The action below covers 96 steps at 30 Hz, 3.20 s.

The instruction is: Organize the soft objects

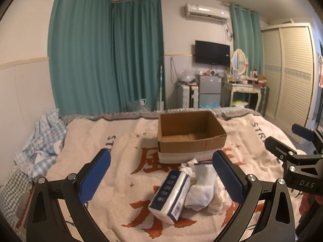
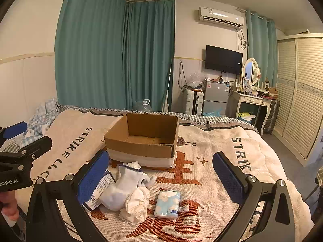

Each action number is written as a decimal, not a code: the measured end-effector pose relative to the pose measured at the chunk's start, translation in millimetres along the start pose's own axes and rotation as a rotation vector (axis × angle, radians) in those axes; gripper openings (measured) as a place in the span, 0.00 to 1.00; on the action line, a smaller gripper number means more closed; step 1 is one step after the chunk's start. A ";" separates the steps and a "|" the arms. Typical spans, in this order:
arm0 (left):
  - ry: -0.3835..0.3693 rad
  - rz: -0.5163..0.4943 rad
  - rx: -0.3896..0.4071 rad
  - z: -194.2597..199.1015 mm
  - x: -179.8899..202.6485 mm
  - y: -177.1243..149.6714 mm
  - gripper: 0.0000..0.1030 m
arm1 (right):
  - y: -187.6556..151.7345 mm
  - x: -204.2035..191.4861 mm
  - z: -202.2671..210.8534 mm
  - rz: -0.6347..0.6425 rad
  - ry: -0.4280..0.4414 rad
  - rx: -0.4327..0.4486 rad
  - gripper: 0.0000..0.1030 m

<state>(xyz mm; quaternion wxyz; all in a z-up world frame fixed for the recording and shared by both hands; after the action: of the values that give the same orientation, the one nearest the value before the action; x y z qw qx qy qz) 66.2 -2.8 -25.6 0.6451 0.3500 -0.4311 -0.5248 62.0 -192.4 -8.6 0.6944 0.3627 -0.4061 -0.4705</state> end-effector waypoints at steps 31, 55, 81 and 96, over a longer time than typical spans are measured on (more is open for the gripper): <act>-0.106 0.032 -0.397 -119.4 -23.5 -128.9 0.44 | -151.4 -10.6 -155.2 -0.079 0.023 -0.556 0.49; -0.149 0.008 -0.177 -52.0 9.7 17.9 0.41 | 19.5 -3.7 -46.0 -0.074 0.110 -0.202 0.48; -0.098 -0.121 -0.281 -317.6 47.0 20.1 0.72 | 21.3 24.0 -319.3 -0.057 0.217 -0.288 0.54; -0.085 -0.061 -0.074 -148.0 40.1 131.4 0.90 | 103.4 59.1 -140.9 0.006 0.100 -0.177 0.72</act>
<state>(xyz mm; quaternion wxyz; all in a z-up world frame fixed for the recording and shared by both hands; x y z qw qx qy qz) 255.3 -15.3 44.0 0.6225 0.3164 -0.4272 -0.5743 240.1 -200.9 38.8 0.7446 0.3216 -0.3291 -0.4836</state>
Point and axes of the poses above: each gripper's, at about its wrist camera, not at the fingertips, and z roughly against the way its jaws point, x to its right, y to its top, the point moved 7 cm from there along -z, roughly the way its jaws point, and after that the axes turned 13 degrees about z, right-handed, at the moved point
